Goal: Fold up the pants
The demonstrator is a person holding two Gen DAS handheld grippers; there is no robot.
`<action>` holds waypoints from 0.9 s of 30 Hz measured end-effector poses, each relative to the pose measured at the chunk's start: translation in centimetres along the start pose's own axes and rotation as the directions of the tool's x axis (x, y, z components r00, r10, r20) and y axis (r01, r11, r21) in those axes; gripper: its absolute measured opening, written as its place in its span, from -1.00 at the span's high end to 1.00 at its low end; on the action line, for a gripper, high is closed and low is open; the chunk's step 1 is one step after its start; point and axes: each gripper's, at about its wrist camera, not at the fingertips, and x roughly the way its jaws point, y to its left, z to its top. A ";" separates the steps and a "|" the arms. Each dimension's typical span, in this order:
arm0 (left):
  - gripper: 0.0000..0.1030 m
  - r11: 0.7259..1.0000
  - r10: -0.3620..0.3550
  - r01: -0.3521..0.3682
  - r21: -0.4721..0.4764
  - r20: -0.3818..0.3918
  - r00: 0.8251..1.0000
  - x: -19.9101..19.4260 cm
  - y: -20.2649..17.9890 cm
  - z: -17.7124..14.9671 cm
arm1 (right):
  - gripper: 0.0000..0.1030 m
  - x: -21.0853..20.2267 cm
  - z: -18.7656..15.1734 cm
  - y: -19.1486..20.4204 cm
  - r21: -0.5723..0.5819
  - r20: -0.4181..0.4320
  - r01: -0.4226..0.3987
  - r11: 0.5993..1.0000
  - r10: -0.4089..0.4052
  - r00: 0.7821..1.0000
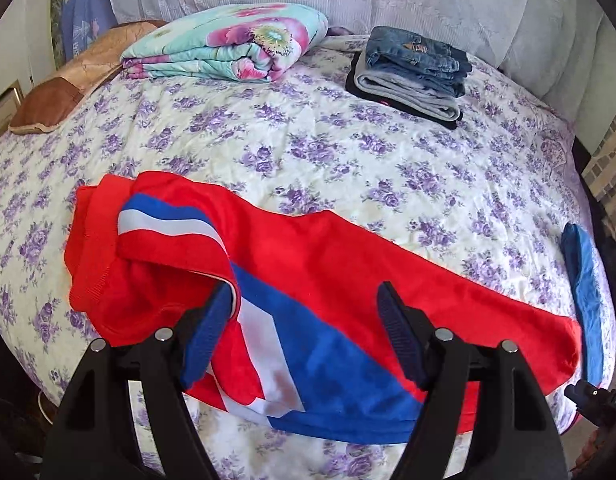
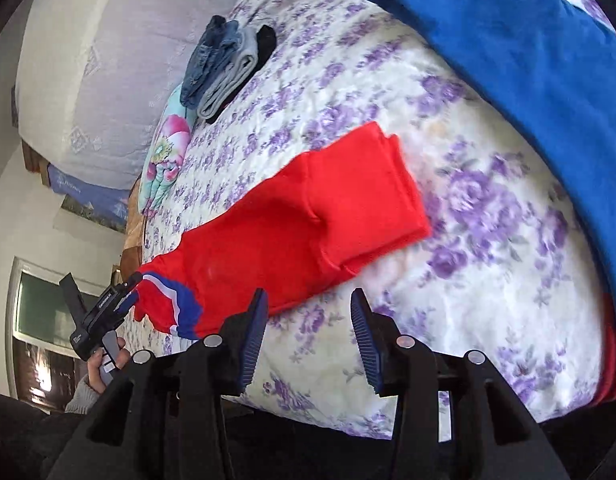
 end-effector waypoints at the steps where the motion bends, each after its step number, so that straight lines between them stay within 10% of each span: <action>1: -0.40 1.000 0.014 -0.014 -0.007 -0.009 1.000 0.3 0.5 0.0 | 0.15 0.0 0.0 -0.6 0.025 0.017 -0.009 1.000 0.009 1.000; 9: -0.42 0.984 0.159 -0.162 -0.078 -0.042 0.986 0.7 10.9 0.4 | 0.04 1.5 -0.9 -3.4 0.234 0.164 -0.113 0.966 0.075 0.984; 14: -0.50 0.923 0.128 -0.154 -0.352 -0.095 0.987 0.4 21.0 -0.7 | 0.04 2.0 -1.1 -2.6 0.234 0.173 -0.081 0.969 0.040 0.984; 17: -0.46 0.913 0.127 -0.127 -0.388 -0.027 0.992 -1.6 21.7 -0.1 | 0.04 2.1 -0.9 -2.3 0.234 0.167 -0.067 0.970 0.028 0.985; 21: -0.48 0.969 0.092 -0.085 -0.231 0.019 0.996 -1.3 18.2 1.9 | 0.04 2.3 -0.5 -2.1 0.243 0.163 -0.063 0.968 0.023 0.986; 24: -0.57 0.962 0.253 -0.264 -0.074 -0.129 0.959 3.7 17.1 2.1 | 0.04 2.5 -0.2 -2.2 0.250 0.167 -0.076 0.965 0.035 0.985; 27: -0.48 0.940 0.165 -0.212 -0.266 -0.188 0.968 4.6 19.0 1.5 | 0.04 2.8 0.1 -2.3 0.256 0.174 -0.091 0.962 0.046 0.984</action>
